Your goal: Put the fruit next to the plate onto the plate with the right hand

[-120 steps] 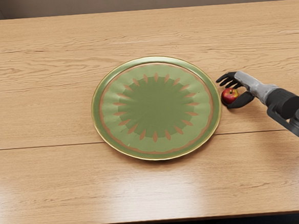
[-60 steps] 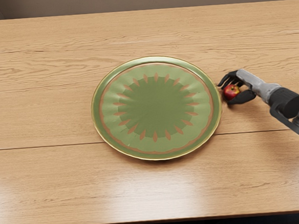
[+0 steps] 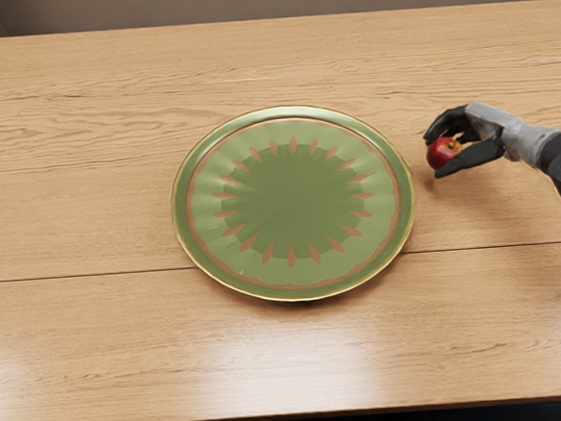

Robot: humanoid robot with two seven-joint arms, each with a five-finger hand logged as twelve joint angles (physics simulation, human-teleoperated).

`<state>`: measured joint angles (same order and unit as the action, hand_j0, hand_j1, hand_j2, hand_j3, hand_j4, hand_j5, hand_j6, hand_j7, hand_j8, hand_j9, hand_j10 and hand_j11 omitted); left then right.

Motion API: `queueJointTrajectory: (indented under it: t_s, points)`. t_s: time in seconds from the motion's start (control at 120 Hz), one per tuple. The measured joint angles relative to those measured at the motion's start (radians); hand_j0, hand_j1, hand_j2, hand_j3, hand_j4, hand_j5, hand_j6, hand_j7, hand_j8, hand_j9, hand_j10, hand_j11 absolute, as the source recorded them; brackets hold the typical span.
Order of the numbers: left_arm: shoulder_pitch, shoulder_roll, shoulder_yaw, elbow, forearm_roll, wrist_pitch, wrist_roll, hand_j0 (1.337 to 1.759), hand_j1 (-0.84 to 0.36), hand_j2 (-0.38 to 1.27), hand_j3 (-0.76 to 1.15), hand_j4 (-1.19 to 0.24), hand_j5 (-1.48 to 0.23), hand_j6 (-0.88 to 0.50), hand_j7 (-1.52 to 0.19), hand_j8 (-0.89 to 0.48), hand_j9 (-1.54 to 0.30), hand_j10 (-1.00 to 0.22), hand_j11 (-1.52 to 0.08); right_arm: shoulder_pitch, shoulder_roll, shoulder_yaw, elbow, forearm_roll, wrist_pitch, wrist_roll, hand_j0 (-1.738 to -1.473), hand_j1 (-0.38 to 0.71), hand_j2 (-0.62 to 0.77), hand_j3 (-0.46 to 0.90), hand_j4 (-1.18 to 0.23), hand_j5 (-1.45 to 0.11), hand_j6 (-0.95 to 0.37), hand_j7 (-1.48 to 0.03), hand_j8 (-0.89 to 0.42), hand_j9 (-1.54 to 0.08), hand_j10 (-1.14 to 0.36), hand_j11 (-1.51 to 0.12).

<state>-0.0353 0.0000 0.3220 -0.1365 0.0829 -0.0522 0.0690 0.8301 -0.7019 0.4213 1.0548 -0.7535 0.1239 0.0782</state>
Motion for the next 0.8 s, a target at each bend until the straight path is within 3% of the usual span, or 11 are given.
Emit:
queueJointTrajectory:
  t_s: [0.233, 0.3, 0.8]
  points:
    - [0.000, 0.000, 0.000, 0.000, 0.000, 0.000, 0.000, 1.658, 0.06, 0.05, 0.00, -0.25, -0.32, -0.25, -0.32, -0.25, -0.32, -0.24, -0.32, 0.018, -0.018, 0.065, 0.004, 0.152, 0.189, 0.001, -1.655, 0.29, 0.30, 0.00, -0.67, -0.89, -0.53, -0.88, -0.44, -0.88, -0.58, -0.87]
    - [0.000, 0.000, 0.000, 0.000, 0.000, 0.000, 0.000, 1.658, 0.06, 0.05, 0.00, -0.25, -0.32, -0.25, -0.32, -0.25, -0.32, -0.24, -0.32, 0.021, -0.006, 0.070, 0.005, 0.173, 0.207, 0.000, -1.655, 0.28, 0.25, 0.00, -0.68, -0.89, -0.54, -0.88, -0.44, -0.89, -0.57, -0.87]
    - [0.000, 0.000, 0.000, 0.000, 0.000, 0.000, 0.000, 1.658, 0.06, 0.05, 0.00, -0.25, -0.32, -0.25, -0.32, -0.25, -0.32, -0.24, -0.32, 0.064, 0.209, 0.063, 0.001, 0.175, 0.215, -0.016, -1.652, 0.29, 0.27, 0.00, -0.70, -0.91, -0.54, -0.91, -0.44, -0.91, -0.58, -0.87]
